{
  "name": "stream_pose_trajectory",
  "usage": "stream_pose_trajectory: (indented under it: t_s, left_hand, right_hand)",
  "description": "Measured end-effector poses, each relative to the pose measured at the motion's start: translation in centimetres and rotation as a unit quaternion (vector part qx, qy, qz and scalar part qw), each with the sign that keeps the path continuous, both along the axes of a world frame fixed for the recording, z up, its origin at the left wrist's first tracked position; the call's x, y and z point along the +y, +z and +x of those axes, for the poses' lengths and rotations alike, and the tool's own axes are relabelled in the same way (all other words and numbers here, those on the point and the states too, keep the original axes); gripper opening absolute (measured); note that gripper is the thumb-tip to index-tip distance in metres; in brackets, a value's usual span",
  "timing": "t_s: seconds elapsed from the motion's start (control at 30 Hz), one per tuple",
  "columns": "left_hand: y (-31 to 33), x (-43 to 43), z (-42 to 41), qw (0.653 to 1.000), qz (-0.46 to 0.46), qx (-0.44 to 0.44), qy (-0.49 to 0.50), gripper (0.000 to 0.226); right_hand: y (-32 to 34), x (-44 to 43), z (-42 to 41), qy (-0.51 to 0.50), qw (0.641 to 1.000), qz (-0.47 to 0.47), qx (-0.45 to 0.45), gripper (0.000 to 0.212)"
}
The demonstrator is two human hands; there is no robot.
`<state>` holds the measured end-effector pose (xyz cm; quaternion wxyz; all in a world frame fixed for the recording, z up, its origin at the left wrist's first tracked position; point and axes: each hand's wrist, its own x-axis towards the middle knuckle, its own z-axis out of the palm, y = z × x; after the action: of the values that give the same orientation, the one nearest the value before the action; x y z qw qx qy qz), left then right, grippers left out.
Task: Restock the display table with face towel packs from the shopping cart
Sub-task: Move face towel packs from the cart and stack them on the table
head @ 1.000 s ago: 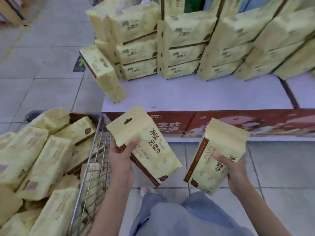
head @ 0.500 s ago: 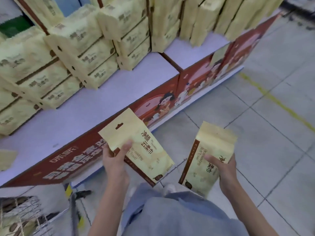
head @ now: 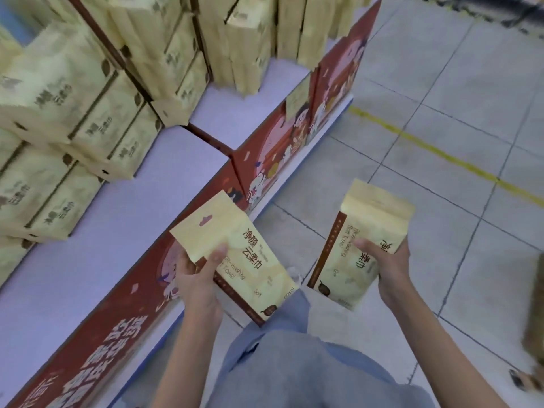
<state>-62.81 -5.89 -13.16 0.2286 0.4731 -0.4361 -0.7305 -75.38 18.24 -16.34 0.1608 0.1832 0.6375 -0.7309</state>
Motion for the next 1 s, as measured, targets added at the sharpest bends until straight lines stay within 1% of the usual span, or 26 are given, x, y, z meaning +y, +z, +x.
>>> stream_pose_trajectory:
  t_s: [0.17,0.23,0.33,0.43,0.5,0.6,0.73,0.87,1.0]
  left_hand:
    - [0.2,-0.3,-9.8,0.997,0.012,0.004,-0.07,0.076]
    - [0.6,-0.2,-13.7,0.995,0.009,0.0,-0.096,0.082]
    - [1.2,0.5,-19.3,0.994,0.011,0.008,-0.109,0.083]
    - [1.4,1.2,-24.8,0.991,0.019,0.017,-0.134,0.08]
    - [1.3,2.0,-28.3,0.99,0.016,0.017,-0.138,0.083]
    - [0.7,3.5,-33.2,0.992,-0.003,0.032,-0.119,0.089]
    - [0.2,5.7,-38.2,0.998,-0.006,0.027,-0.055,0.085]
    - [0.3,7.4,-40.6,1.0,-0.007,0.016,0.005,0.088]
    - [0.5,7.9,-41.8,0.997,-0.001,0.007,0.082,0.086]
  right_hand:
    - [0.6,1.0,-5.6,-0.032,0.999,0.015,-0.002,0.088]
    - [0.8,1.6,-7.4,-0.043,0.999,0.027,0.0,0.086]
    - [1.1,2.9,-10.0,-0.069,0.997,0.035,-0.005,0.084]
    - [0.7,4.3,-13.6,-0.082,0.996,0.038,-0.01,0.089]
    - [0.1,5.4,-16.6,-0.085,0.996,0.038,-0.016,0.085]
    - [-0.9,6.8,-22.3,-0.062,0.997,0.041,-0.011,0.083]
    - [-0.2,8.3,-30.3,-0.018,0.999,0.043,-0.004,0.077]
    - [1.1,8.2,-37.5,0.036,0.999,0.03,-0.002,0.074]
    - [1.8,5.7,-43.2,0.102,0.994,0.03,0.003,0.076]
